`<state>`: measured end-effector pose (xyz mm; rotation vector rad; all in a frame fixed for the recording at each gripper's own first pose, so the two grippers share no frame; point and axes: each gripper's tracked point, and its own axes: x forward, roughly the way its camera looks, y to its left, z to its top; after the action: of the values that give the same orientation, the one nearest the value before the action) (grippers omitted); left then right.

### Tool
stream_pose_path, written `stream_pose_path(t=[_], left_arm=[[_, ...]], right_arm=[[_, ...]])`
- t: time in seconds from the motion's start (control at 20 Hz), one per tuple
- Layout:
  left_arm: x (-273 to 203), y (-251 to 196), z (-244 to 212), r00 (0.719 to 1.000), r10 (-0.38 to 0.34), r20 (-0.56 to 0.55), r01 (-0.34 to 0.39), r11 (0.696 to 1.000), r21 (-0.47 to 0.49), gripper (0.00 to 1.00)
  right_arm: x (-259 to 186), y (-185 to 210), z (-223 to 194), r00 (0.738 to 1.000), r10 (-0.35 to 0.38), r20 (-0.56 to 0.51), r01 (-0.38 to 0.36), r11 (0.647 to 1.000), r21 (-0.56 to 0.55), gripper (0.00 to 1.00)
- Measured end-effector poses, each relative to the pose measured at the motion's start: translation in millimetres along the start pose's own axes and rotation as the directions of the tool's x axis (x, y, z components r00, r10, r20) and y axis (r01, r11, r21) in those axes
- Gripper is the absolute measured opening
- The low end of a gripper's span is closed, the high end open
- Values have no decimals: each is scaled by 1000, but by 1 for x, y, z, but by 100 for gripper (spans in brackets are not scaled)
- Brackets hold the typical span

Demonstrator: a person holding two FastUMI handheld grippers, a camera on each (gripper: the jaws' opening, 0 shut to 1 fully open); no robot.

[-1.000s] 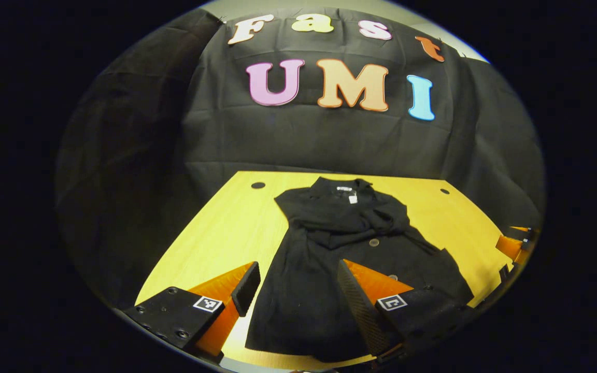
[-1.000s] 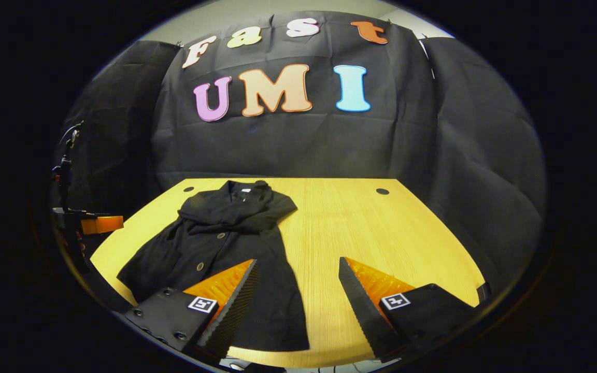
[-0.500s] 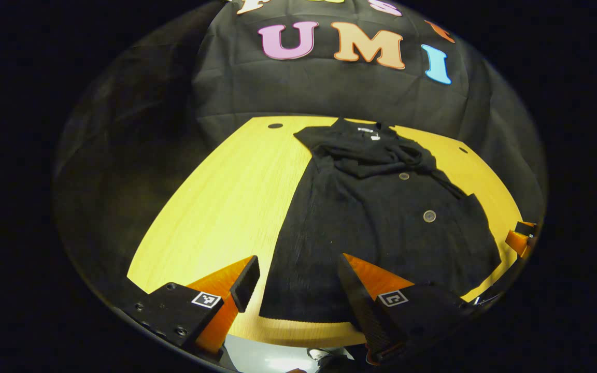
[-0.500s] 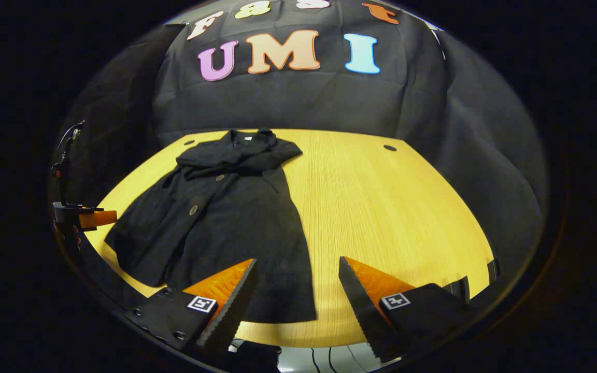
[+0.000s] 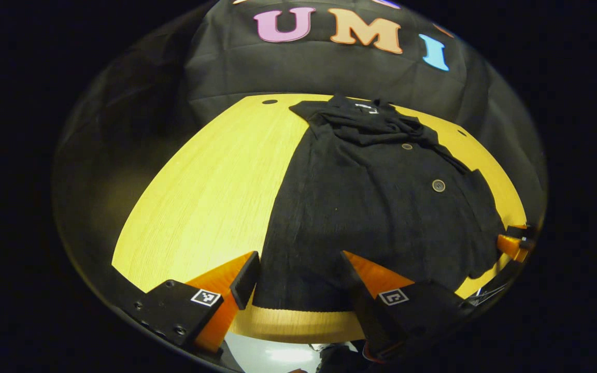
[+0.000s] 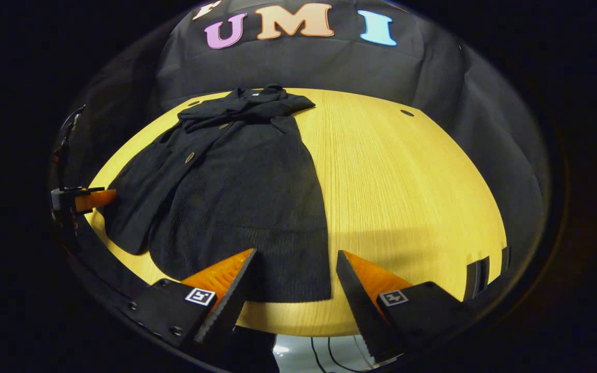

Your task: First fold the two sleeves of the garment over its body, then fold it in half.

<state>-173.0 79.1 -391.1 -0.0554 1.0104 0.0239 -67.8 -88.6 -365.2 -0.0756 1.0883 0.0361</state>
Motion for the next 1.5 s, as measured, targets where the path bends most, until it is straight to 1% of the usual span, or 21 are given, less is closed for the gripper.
stream_pose_path(t=[0.05,0.1,0.15,0.2,0.25,0.3,0.35,0.4,0.45,0.55,0.6,0.65,0.75,0.85,1.0,1.1,1.25,1.4,1.5], left_arm=[[1,-1,0,1000,-13,3,13,1000,1,96],[-1,0,0,1000,-22,12,22,1000,12,92],[0,-2,-1,999,-43,13,43,999,22,89],[0,-8,-1,997,-69,21,68,997,40,88],[0,-14,0,994,-109,32,107,993,57,70],[-3,-20,-1,987,-150,48,147,987,65,52],[-1,-22,2,983,-169,67,166,985,48,34],[0,-23,1,979,-185,80,185,983,13,17],[0,-21,3,977,-195,90,199,979,-43,7],[1,-22,3,974,-209,90,221,962,-163,0],[-1,-22,3,975,-203,88,217,954,-205,0],[-2,-22,3,979,-183,87,198,954,-226,0],[0,-24,2,987,-138,79,150,974,-171,0],[-5,-28,6,992,-107,70,114,987,-110,0],[-15,-37,23,991,-99,85,105,991,-78,0],[-17,-37,34,992,-83,91,91,991,-94,0],[-22,-35,49,993,-63,98,76,987,-140,0],[-27,-33,75,988,-46,146,68,986,-150,0],[-29,-34,93,985,-50,168,77,984,-160,0]], right_arm=[[-1,1,-2,1000,2,1,-2,1000,11,100],[-1,2,-4,1000,6,7,-6,1000,10,97],[-1,8,-4,1000,19,10,-19,1000,6,96],[0,16,-3,999,26,19,-26,1000,7,78],[1,22,-4,999,42,29,-42,999,12,60],[4,25,-6,999,39,35,-40,999,22,42],[4,24,-7,999,26,44,-28,999,28,24],[3,26,-7,999,25,45,-26,999,32,14],[1,26,-8,999,21,42,-23,999,41,12],[0,27,-7,999,25,35,-27,998,51,4],[-2,27,-6,999,29,31,-30,999,44,3],[0,27,-4,999,32,32,-33,999,36,3],[1,26,-3,998,47,46,-48,999,12,3],[-1,25,-3,996,79,46,-80,996,26,3],[-4,24,2,989,136,64,-141,986,85,3],[-10,24,14,980,168,108,-179,978,104,3],[-22,23,31,969,201,144,-215,973,89,3],[-33,27,65,953,223,203,-240,969,62,2],[-39,31,89,942,233,241,-252,966,53,2]])
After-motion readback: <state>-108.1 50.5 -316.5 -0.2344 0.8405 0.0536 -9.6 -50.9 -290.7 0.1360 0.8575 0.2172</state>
